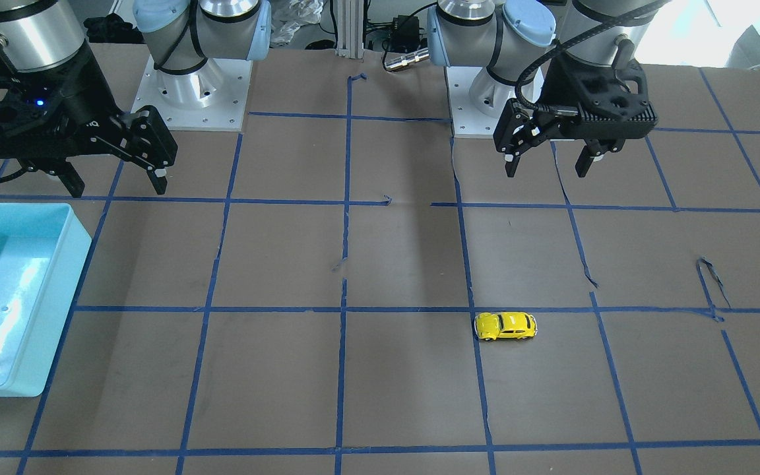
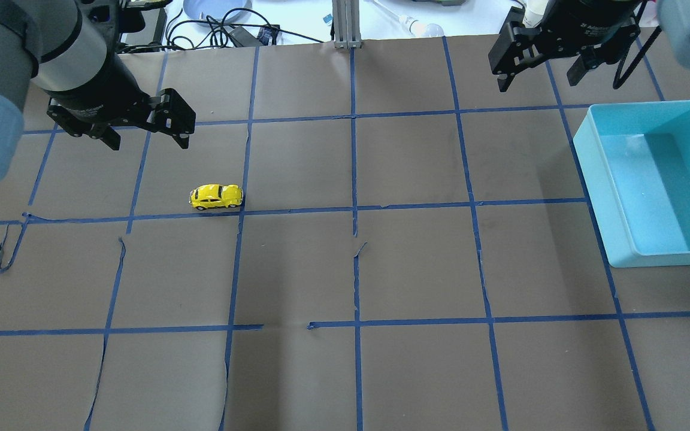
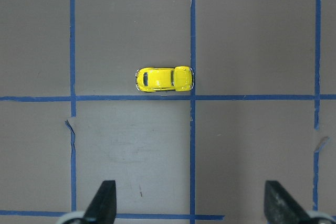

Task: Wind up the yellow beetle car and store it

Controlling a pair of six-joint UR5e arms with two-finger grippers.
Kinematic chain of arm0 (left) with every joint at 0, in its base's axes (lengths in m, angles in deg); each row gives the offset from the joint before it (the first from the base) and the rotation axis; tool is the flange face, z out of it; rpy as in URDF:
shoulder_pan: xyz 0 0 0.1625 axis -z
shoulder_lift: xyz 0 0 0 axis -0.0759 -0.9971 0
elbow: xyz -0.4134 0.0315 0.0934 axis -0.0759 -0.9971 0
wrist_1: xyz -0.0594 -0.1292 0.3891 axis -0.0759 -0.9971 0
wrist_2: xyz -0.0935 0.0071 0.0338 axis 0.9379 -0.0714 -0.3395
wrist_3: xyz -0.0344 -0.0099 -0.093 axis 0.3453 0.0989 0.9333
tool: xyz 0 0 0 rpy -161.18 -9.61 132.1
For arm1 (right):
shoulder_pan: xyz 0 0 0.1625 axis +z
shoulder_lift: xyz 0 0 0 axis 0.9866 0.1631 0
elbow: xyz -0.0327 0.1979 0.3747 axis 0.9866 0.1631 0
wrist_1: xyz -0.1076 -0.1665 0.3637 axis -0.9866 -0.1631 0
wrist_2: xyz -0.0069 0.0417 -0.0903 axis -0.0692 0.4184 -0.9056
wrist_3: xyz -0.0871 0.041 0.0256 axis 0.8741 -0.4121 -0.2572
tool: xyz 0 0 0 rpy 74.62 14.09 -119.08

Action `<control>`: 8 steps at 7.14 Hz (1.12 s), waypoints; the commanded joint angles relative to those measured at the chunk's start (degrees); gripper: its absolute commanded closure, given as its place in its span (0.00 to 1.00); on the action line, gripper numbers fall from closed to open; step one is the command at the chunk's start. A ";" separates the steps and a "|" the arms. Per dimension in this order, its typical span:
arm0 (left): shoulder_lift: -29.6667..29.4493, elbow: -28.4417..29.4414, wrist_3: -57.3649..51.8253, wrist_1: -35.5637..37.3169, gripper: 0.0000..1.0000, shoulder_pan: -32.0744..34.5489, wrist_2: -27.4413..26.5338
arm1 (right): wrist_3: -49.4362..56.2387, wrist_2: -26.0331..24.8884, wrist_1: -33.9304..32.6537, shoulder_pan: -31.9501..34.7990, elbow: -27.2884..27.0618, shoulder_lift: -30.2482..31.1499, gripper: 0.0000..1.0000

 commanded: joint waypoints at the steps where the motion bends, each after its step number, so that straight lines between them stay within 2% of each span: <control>1: 0.04 0.16 -0.01 0.00 0.00 0.09 -0.13 | 0.09 0.00 0.01 0.00 0.00 0.00 0.00; 8: -0.31 0.60 -0.01 -0.44 0.00 -0.18 0.75 | 0.26 0.00 0.09 0.00 -0.09 0.00 0.00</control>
